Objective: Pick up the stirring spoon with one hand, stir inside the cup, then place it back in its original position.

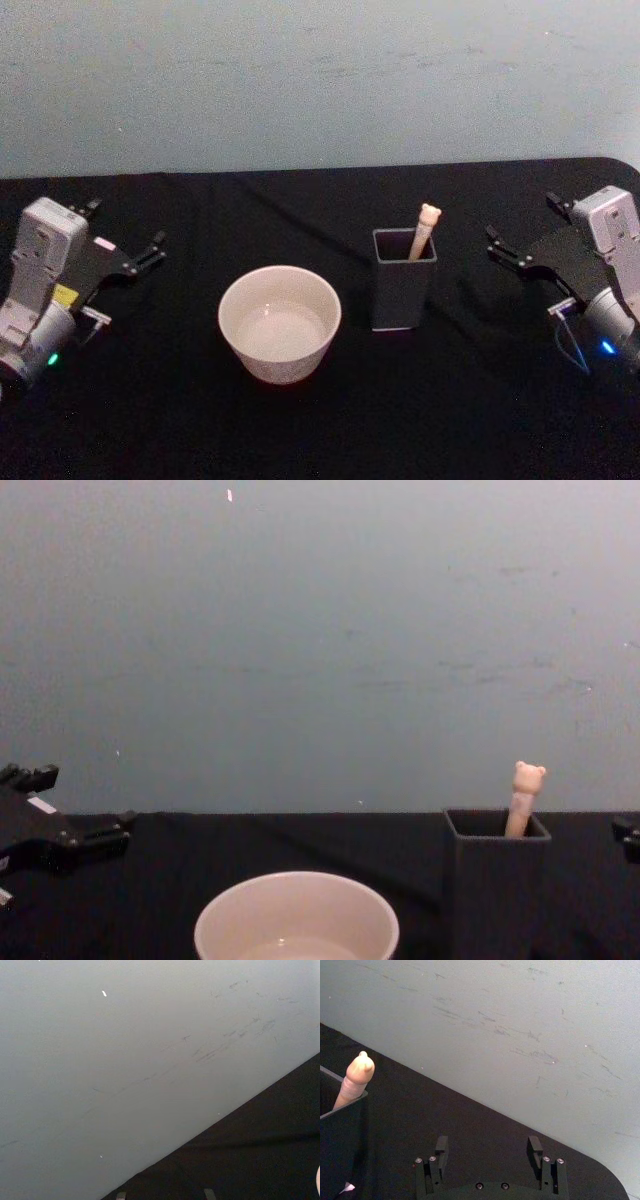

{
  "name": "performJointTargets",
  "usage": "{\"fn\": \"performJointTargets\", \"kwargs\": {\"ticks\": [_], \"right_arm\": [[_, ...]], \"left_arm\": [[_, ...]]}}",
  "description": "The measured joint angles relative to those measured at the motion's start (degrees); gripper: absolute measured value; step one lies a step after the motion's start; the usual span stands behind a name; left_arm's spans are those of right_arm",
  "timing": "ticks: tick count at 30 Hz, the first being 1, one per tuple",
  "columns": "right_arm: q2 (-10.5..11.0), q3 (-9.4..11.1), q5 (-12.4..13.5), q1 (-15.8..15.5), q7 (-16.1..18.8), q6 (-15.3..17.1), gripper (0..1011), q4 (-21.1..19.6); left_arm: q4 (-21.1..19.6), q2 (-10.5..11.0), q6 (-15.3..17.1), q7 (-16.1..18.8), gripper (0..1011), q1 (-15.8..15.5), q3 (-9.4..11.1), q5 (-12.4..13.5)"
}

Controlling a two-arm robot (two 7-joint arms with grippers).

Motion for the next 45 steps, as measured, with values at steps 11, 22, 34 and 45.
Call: {"fn": "performJointTargets", "kwargs": {"ticks": [11,22,34,45], "right_arm": [[0.05,0.0,0.0,0.0,0.0,0.0,1002,0.01],[0.07,0.0,0.0,0.0,0.0,0.0,1002,0.01],[0.07,0.0,-0.01,-0.01,-0.01,0.0,1002,0.01],[0.09,2.32,0.96,-1.2,2.28,-1.48,1002,-1.24]], "left_arm": [[0.0,0.0,0.0,0.0,1001,0.0,0.0,0.0],[0.0,0.0,0.0,0.0,1001,0.0,0.0,0.0],[0.0,0.0,0.0,0.0,1001,0.0,0.0,0.0],[0.0,0.0,0.0,0.0,1001,0.0,0.0,0.0]]}}
